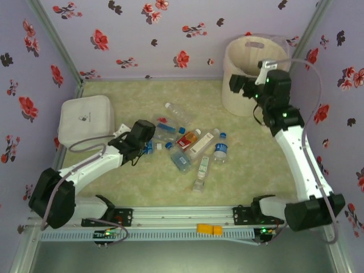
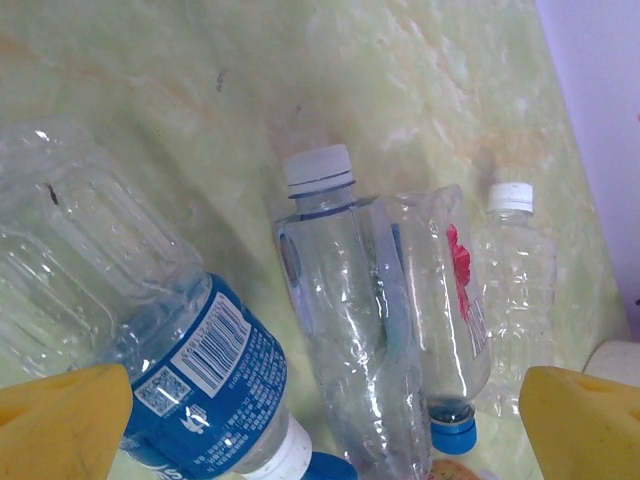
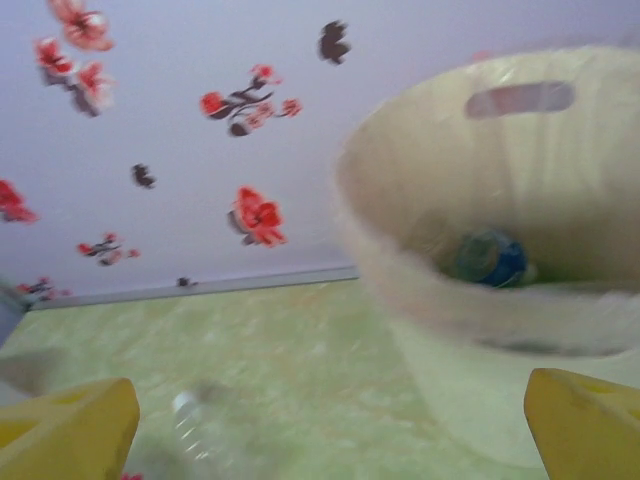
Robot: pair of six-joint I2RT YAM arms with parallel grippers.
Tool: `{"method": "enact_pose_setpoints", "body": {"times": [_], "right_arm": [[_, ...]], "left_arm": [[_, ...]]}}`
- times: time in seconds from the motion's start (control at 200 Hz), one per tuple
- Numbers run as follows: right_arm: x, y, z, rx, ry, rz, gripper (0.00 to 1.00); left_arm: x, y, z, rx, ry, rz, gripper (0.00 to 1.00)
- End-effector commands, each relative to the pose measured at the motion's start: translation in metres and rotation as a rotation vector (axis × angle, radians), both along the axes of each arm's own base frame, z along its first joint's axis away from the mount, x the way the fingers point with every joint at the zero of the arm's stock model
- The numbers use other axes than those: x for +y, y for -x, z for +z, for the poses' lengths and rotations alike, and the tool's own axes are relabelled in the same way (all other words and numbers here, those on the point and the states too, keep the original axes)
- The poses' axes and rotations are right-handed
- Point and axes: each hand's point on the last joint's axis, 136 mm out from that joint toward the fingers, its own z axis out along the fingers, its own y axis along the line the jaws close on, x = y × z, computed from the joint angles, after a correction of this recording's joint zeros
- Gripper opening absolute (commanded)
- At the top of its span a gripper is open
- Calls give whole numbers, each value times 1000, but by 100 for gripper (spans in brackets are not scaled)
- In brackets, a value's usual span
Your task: Put the plastic bottles in the bin
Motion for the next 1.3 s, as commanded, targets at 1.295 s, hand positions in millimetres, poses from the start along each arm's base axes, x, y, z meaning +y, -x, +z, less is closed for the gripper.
{"method": "enact_pose_setpoints", "body": {"times": [1.295], "right_arm": [[151, 96, -215, 338, -67, 454, 100]], "left_arm": [[39, 6, -108, 322, 71, 320, 76]]}}
